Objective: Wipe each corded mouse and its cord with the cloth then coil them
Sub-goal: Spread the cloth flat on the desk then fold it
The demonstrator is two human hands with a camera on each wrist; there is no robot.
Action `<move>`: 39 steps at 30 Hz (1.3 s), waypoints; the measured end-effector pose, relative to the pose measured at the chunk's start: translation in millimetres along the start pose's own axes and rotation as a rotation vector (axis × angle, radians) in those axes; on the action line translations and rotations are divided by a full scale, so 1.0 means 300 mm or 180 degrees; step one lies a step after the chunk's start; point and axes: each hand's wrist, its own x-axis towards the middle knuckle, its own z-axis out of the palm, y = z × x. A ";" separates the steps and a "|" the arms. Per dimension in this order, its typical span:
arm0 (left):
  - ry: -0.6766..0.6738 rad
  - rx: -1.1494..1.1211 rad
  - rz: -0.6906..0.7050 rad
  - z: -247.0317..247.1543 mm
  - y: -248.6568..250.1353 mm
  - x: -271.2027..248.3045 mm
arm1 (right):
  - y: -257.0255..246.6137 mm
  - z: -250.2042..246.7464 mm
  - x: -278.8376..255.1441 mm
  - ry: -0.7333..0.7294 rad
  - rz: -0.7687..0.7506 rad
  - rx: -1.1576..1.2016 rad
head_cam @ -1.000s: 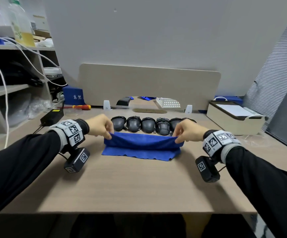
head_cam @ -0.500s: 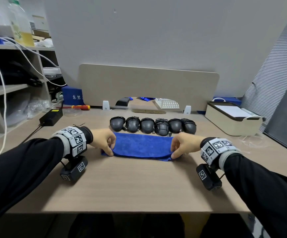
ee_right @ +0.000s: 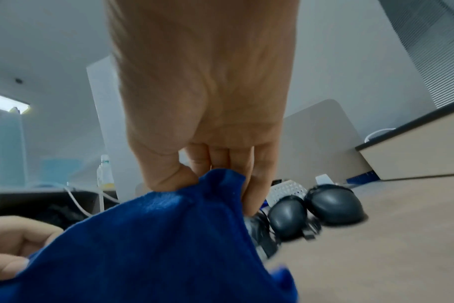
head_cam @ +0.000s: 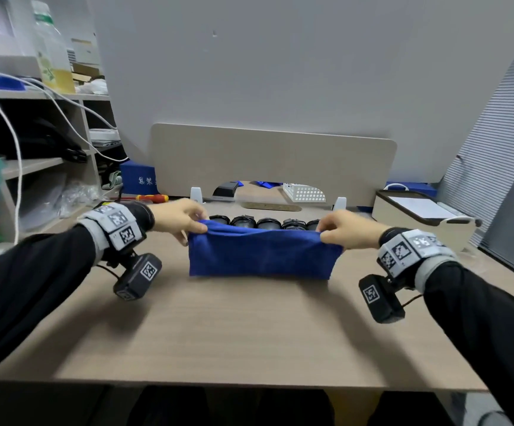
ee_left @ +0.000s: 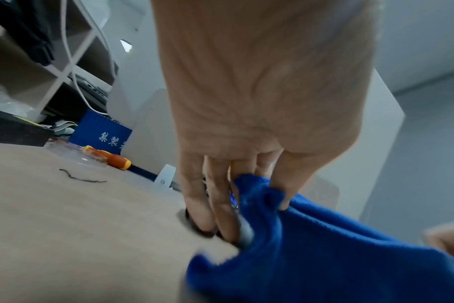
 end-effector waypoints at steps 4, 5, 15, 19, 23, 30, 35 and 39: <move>-0.0329 -0.1195 -0.0080 -0.110 0.047 -0.046 | -0.013 -0.083 -0.009 -0.0070 0.0053 0.0791; -0.0426 -0.1268 -0.0114 -0.125 0.045 -0.050 | -0.011 -0.092 -0.005 -0.0027 0.0057 0.0917; -0.0777 0.0645 -0.0857 0.128 -0.141 0.015 | 0.092 0.158 0.059 -0.0993 0.0516 -0.0430; -0.0510 0.0761 -0.0302 0.117 -0.122 0.046 | 0.114 0.143 0.068 -0.0724 0.0573 -0.0236; -0.0601 0.0971 -0.0196 0.144 -0.120 0.078 | 0.127 0.133 0.066 -0.0858 0.0647 -0.0277; -0.0355 0.0841 -0.0317 0.165 -0.128 0.091 | 0.151 0.173 0.050 -0.0772 0.0549 -0.0329; -0.0074 0.0797 -0.0170 0.127 -0.133 0.086 | 0.149 0.164 0.040 -0.0745 0.0491 -0.0317; 0.0005 0.0943 -0.0208 0.130 -0.141 0.085 | 0.138 0.165 0.031 -0.0786 0.0474 -0.0429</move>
